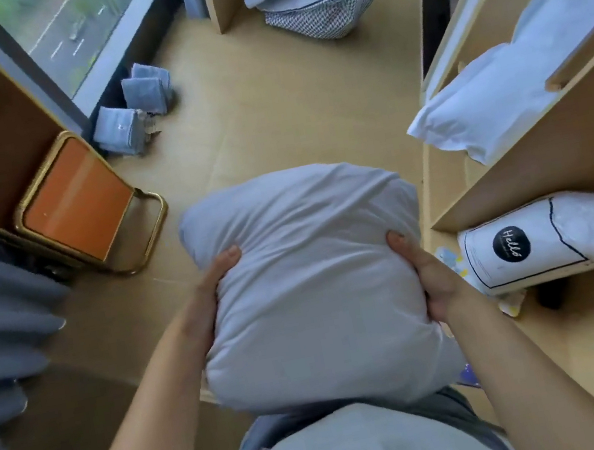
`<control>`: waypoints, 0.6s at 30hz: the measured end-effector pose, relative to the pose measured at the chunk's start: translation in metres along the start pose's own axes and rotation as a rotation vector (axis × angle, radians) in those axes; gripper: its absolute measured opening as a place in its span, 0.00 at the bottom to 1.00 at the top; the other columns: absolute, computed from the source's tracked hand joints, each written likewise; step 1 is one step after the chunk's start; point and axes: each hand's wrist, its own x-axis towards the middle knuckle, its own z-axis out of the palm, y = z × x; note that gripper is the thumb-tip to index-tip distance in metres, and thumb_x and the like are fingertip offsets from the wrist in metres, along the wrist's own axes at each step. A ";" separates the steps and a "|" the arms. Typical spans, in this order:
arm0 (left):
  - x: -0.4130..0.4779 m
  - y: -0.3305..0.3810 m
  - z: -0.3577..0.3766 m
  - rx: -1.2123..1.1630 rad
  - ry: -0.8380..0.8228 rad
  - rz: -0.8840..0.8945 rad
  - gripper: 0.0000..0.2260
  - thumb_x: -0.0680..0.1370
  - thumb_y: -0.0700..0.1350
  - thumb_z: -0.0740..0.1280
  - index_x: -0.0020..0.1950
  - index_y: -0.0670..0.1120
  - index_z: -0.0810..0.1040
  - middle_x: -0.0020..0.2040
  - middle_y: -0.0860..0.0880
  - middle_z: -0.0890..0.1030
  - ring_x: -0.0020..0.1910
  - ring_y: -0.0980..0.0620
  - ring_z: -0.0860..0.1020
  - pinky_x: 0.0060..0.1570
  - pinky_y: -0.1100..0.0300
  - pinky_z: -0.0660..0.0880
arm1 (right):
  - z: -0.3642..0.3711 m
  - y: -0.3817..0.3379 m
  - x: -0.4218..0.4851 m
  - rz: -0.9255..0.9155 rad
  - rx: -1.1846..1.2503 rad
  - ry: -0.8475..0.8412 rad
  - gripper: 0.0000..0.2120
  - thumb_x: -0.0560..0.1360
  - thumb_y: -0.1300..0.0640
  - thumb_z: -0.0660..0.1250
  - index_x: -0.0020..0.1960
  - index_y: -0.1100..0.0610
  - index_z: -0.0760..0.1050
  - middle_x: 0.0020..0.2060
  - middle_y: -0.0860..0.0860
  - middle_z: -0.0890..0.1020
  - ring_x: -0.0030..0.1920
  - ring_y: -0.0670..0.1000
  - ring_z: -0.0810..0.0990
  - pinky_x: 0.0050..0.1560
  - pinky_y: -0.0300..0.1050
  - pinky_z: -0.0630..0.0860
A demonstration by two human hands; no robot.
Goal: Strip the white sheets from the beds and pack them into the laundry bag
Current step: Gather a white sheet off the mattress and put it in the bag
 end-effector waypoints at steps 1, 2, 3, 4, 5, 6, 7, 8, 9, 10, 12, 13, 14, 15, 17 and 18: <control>0.022 0.017 0.011 0.015 -0.018 -0.021 0.18 0.67 0.54 0.68 0.54 0.47 0.80 0.48 0.45 0.85 0.45 0.46 0.84 0.48 0.52 0.75 | -0.003 -0.013 0.015 -0.001 0.048 0.008 0.42 0.46 0.37 0.81 0.55 0.54 0.79 0.48 0.53 0.85 0.45 0.51 0.85 0.43 0.46 0.78; 0.045 0.032 0.021 0.031 -0.036 -0.043 0.19 0.67 0.54 0.70 0.55 0.47 0.80 0.49 0.44 0.85 0.47 0.45 0.84 0.51 0.51 0.76 | -0.009 -0.027 0.032 -0.005 0.093 0.015 0.45 0.40 0.37 0.82 0.53 0.54 0.80 0.47 0.53 0.86 0.44 0.51 0.85 0.40 0.45 0.79; 0.068 0.046 0.032 0.048 -0.053 -0.061 0.22 0.66 0.54 0.73 0.57 0.46 0.79 0.51 0.43 0.84 0.50 0.44 0.83 0.55 0.50 0.75 | -0.013 -0.042 0.049 -0.012 0.129 0.018 0.46 0.36 0.37 0.82 0.51 0.54 0.81 0.46 0.54 0.86 0.43 0.51 0.85 0.37 0.44 0.80; 0.093 0.060 0.043 0.066 -0.063 -0.064 0.27 0.64 0.55 0.75 0.60 0.46 0.79 0.53 0.43 0.84 0.53 0.43 0.82 0.58 0.48 0.74 | -0.018 -0.061 0.067 -0.022 0.151 0.020 0.46 0.35 0.38 0.82 0.50 0.54 0.81 0.45 0.54 0.86 0.42 0.51 0.85 0.36 0.43 0.80; 0.118 0.074 0.053 0.086 -0.064 -0.055 0.32 0.61 0.56 0.76 0.62 0.46 0.78 0.55 0.43 0.83 0.54 0.43 0.82 0.60 0.47 0.74 | -0.022 -0.081 0.085 -0.021 0.159 0.023 0.45 0.36 0.38 0.82 0.51 0.55 0.81 0.45 0.54 0.86 0.42 0.51 0.85 0.37 0.43 0.80; 0.144 0.090 0.064 0.106 -0.052 -0.041 0.34 0.59 0.57 0.76 0.63 0.46 0.77 0.56 0.43 0.83 0.54 0.43 0.82 0.60 0.47 0.74 | -0.026 -0.103 0.106 -0.013 0.156 0.025 0.44 0.38 0.39 0.82 0.51 0.55 0.80 0.45 0.53 0.86 0.42 0.51 0.85 0.38 0.44 0.79; 0.168 0.107 0.077 0.123 -0.039 -0.029 0.35 0.58 0.57 0.76 0.63 0.47 0.77 0.56 0.44 0.83 0.54 0.44 0.82 0.58 0.47 0.75 | -0.029 -0.126 0.127 -0.008 0.151 0.024 0.43 0.39 0.40 0.82 0.51 0.55 0.80 0.45 0.53 0.86 0.42 0.51 0.85 0.40 0.45 0.78; 0.191 0.124 0.089 0.135 -0.030 -0.018 0.36 0.57 0.58 0.76 0.63 0.47 0.77 0.56 0.44 0.83 0.53 0.44 0.82 0.57 0.48 0.75 | -0.032 -0.150 0.149 -0.018 0.157 0.019 0.44 0.38 0.40 0.83 0.51 0.54 0.80 0.45 0.53 0.86 0.42 0.51 0.85 0.41 0.45 0.78; 0.213 0.141 0.101 0.141 -0.022 -0.010 0.37 0.56 0.59 0.76 0.64 0.48 0.77 0.56 0.44 0.83 0.53 0.44 0.82 0.56 0.48 0.76 | -0.033 -0.175 0.169 -0.027 0.162 0.010 0.45 0.37 0.39 0.83 0.51 0.55 0.80 0.45 0.53 0.86 0.43 0.51 0.85 0.42 0.46 0.78; 0.233 0.159 0.114 0.143 -0.018 0.002 0.38 0.56 0.59 0.75 0.64 0.48 0.76 0.55 0.45 0.83 0.53 0.45 0.82 0.56 0.49 0.76 | -0.032 -0.202 0.187 -0.027 0.151 0.007 0.46 0.37 0.39 0.83 0.52 0.55 0.80 0.45 0.53 0.86 0.43 0.51 0.85 0.44 0.46 0.77; 0.270 0.197 0.137 0.133 -0.019 0.025 0.38 0.56 0.59 0.75 0.65 0.48 0.76 0.55 0.45 0.83 0.53 0.45 0.82 0.54 0.49 0.76 | -0.029 -0.256 0.223 -0.011 0.123 0.018 0.37 0.49 0.40 0.82 0.53 0.56 0.79 0.42 0.53 0.86 0.40 0.50 0.85 0.45 0.47 0.76; 0.288 0.216 0.147 0.122 -0.015 0.027 0.38 0.56 0.58 0.75 0.65 0.47 0.76 0.55 0.45 0.83 0.53 0.45 0.82 0.53 0.50 0.76 | -0.028 -0.283 0.240 -0.007 0.121 0.021 0.28 0.58 0.42 0.78 0.52 0.56 0.79 0.39 0.51 0.86 0.38 0.49 0.85 0.44 0.46 0.75; 0.305 0.235 0.156 0.108 -0.005 0.024 0.38 0.56 0.58 0.75 0.64 0.47 0.76 0.55 0.45 0.84 0.52 0.45 0.83 0.51 0.51 0.76 | -0.027 -0.307 0.259 0.008 0.122 0.025 0.21 0.64 0.45 0.75 0.51 0.55 0.78 0.37 0.50 0.86 0.36 0.48 0.84 0.43 0.46 0.74; 0.321 0.251 0.164 0.092 0.006 0.019 0.38 0.56 0.58 0.75 0.64 0.47 0.76 0.54 0.44 0.84 0.52 0.45 0.83 0.49 0.52 0.76 | -0.024 -0.329 0.276 0.031 0.110 0.029 0.21 0.63 0.46 0.76 0.51 0.55 0.78 0.36 0.50 0.86 0.36 0.47 0.84 0.41 0.45 0.74; 0.355 0.281 0.175 0.053 0.028 0.006 0.37 0.56 0.57 0.75 0.64 0.47 0.76 0.54 0.44 0.84 0.52 0.45 0.83 0.49 0.52 0.75 | -0.018 -0.369 0.312 0.054 0.067 0.010 0.33 0.53 0.43 0.79 0.54 0.54 0.77 0.38 0.50 0.86 0.37 0.47 0.85 0.39 0.44 0.75; 0.374 0.296 0.179 0.033 0.036 0.000 0.37 0.56 0.57 0.75 0.64 0.46 0.76 0.54 0.44 0.84 0.51 0.45 0.83 0.48 0.52 0.76 | -0.014 -0.389 0.330 0.057 0.054 -0.010 0.39 0.47 0.42 0.80 0.56 0.53 0.77 0.40 0.50 0.86 0.38 0.47 0.85 0.37 0.43 0.76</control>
